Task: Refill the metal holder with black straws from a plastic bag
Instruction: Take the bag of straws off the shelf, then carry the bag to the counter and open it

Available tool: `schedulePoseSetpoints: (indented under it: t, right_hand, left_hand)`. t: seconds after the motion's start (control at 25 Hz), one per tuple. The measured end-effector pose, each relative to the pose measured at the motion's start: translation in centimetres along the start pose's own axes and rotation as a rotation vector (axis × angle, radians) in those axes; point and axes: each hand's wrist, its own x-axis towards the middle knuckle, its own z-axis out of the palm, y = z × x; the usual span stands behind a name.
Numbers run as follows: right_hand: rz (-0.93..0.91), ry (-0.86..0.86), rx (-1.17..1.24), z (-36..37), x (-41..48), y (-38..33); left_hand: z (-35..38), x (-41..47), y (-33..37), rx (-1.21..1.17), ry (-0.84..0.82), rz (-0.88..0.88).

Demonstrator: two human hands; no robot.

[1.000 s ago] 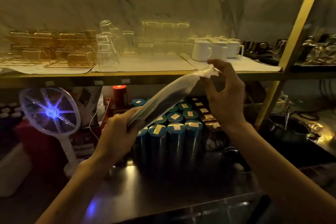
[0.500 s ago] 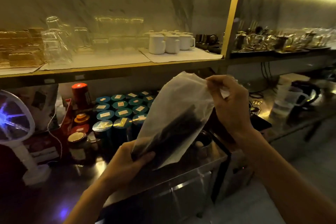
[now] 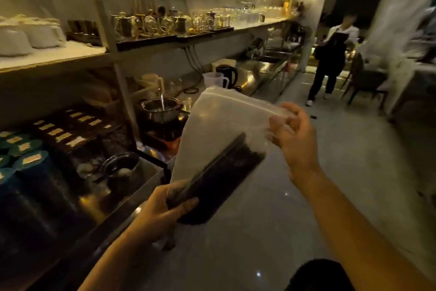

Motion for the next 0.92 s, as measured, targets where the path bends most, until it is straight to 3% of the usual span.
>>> schedulePoseSetpoints:
  t: [0.12,0.36,0.52,0.92]
  right_hand:
    - [0.084,0.187,0.102,-8.5,-1.3,-0.4]
    - [0.037,0.492,0.120,-19.9,-4.9,-2.9]
    - [0.023,0.686,0.083,-23.2,-7.9,-4.4]
    - [0.137,0.933,-0.141,-25.3,-18.4,-6.9]
  left_hand:
    - [6.3,3.0,0.2,-0.054,-0.180,-0.033]
    - [16.9,7.2,0.9,-0.138,-0.467,-0.057]
    - [21.8,9.2,1.7,-0.214,-0.641,-0.039]
    - [31.9,9.3,2.0,-0.339,-1.122,-0.037]
